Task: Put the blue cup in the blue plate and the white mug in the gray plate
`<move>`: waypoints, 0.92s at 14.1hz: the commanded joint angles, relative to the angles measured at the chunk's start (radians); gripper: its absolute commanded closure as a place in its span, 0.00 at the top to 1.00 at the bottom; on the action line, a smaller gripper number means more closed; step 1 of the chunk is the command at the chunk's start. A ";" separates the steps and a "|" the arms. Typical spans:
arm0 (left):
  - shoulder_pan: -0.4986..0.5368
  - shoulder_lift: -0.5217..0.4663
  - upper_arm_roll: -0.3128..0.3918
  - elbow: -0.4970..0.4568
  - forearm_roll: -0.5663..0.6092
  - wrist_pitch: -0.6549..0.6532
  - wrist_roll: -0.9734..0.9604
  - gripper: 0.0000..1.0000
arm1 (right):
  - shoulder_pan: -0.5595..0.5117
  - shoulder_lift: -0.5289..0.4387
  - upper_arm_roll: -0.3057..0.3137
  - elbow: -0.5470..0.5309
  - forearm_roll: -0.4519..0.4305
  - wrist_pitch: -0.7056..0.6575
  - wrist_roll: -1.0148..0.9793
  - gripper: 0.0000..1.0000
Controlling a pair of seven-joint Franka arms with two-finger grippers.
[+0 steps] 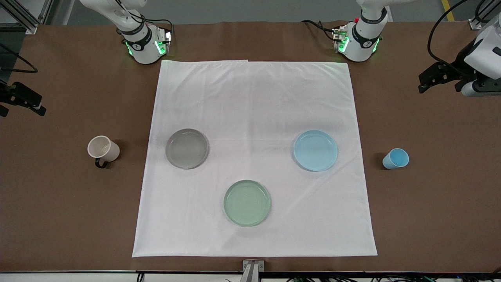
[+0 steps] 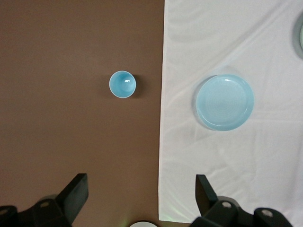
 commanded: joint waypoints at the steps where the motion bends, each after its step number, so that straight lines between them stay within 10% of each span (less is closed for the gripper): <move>1: 0.004 0.007 0.002 0.023 -0.015 -0.010 0.021 1.00 | -0.009 0.009 0.005 0.020 0.004 -0.008 0.011 1.00; 13: 0.058 0.129 0.051 -0.022 0.001 0.088 0.088 1.00 | -0.013 0.089 0.007 0.020 0.008 -0.011 0.008 1.00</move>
